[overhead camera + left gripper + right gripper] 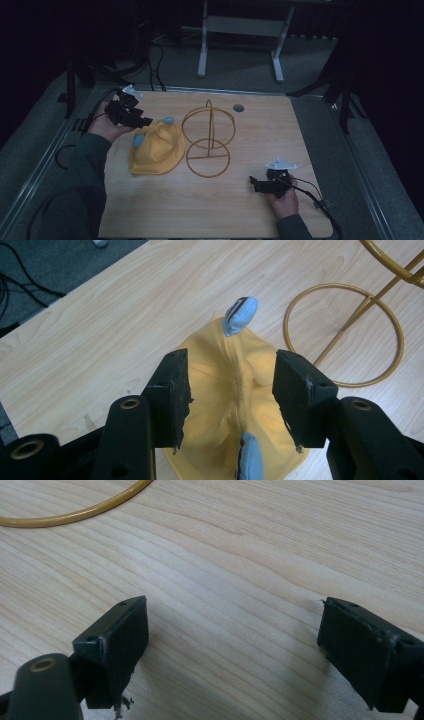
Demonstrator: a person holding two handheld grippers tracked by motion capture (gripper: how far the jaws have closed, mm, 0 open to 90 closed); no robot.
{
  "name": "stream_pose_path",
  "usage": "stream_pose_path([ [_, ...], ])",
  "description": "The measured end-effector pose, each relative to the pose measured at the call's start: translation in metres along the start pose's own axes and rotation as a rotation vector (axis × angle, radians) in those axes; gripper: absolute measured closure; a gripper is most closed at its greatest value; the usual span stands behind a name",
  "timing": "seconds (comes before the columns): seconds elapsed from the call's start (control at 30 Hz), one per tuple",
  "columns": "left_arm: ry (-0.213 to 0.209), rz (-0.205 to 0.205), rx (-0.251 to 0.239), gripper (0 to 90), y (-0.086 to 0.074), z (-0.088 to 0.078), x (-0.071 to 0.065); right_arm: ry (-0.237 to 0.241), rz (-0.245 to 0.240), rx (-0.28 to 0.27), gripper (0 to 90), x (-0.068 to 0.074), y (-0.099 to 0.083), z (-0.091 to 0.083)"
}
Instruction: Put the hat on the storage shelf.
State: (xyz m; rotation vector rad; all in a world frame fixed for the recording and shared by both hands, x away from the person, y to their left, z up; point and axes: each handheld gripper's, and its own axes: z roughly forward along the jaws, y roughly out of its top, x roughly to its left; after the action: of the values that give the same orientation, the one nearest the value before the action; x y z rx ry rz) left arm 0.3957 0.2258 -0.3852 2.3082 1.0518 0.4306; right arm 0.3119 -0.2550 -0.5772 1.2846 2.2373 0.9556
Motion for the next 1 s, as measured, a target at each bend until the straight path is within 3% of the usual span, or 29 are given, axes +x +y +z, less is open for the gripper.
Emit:
stream_pose_path([
  [1.0,-0.029,-0.015,0.037,53.6,0.0008,0.0019,-0.0012,0.0,0.0,0.0,12.8,0.0,0.0,0.0],
])
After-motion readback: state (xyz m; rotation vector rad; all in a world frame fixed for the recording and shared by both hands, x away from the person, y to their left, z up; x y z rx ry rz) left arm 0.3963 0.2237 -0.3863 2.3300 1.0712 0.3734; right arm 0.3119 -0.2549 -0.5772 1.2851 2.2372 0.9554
